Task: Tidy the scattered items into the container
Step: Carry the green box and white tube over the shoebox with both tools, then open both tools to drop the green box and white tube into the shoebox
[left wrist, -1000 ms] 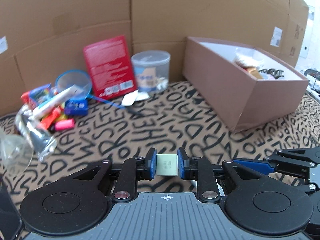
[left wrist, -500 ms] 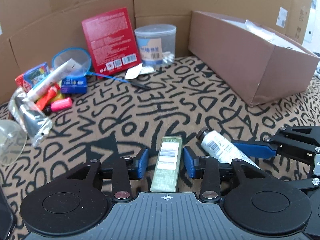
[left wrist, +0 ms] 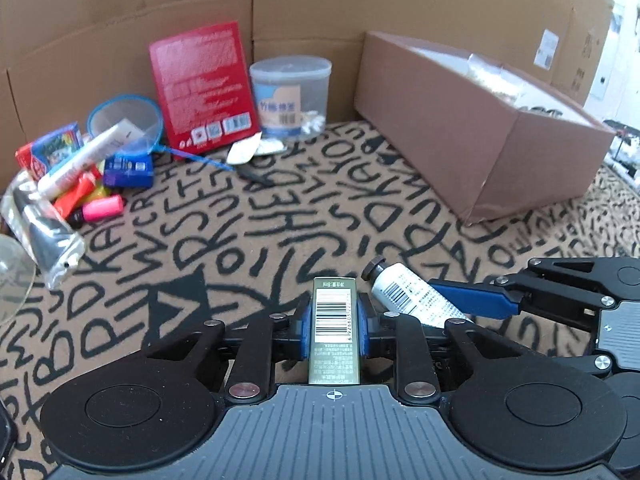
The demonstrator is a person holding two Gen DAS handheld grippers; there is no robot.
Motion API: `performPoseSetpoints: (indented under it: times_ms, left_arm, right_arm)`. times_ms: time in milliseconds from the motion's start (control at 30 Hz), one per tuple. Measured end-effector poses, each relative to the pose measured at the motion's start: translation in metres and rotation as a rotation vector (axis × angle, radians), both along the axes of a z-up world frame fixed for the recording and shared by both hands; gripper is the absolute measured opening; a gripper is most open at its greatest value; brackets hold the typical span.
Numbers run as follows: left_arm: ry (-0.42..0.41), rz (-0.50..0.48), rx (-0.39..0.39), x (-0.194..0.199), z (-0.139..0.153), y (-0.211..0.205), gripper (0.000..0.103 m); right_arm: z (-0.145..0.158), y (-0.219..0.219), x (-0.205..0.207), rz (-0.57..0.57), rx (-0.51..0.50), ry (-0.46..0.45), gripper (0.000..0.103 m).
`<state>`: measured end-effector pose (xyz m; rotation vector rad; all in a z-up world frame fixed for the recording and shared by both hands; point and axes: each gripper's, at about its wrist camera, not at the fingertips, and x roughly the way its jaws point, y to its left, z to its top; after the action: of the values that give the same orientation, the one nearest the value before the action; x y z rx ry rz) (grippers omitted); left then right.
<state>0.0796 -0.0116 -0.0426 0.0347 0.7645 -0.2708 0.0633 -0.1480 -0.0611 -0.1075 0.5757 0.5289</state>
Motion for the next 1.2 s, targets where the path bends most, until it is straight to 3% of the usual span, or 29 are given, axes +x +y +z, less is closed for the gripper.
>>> performPoseSetpoints:
  times_ms: [300, 500, 700, 1000, 1200]
  left_arm:
    - [-0.117, -0.061, 0.013, 0.004, 0.044, -0.032, 0.019]
    - [-0.241, -0.138, 0.048, 0.016, 0.083, -0.074, 0.020]
    - [-0.329, -0.211, 0.031, 0.037, 0.117, -0.117, 0.020]
    - [-0.370, -0.259, 0.005, 0.090, 0.136, -0.177, 0.021]
    - [-0.320, -0.272, 0.006, 0.134, 0.118, -0.209, 0.025]
  right_arm:
    - [0.034, -0.026, -0.004, -0.070, 0.036, -0.123, 0.035]
    - [0.067, -0.060, 0.002, -0.152, 0.071, -0.230, 0.035]
    - [0.097, -0.096, 0.016, -0.244, 0.070, -0.332, 0.035]
    - [0.116, -0.144, 0.059, -0.341, 0.061, -0.383, 0.035]
    - [0.101, -0.165, 0.095, -0.397, 0.053, -0.336, 0.035]
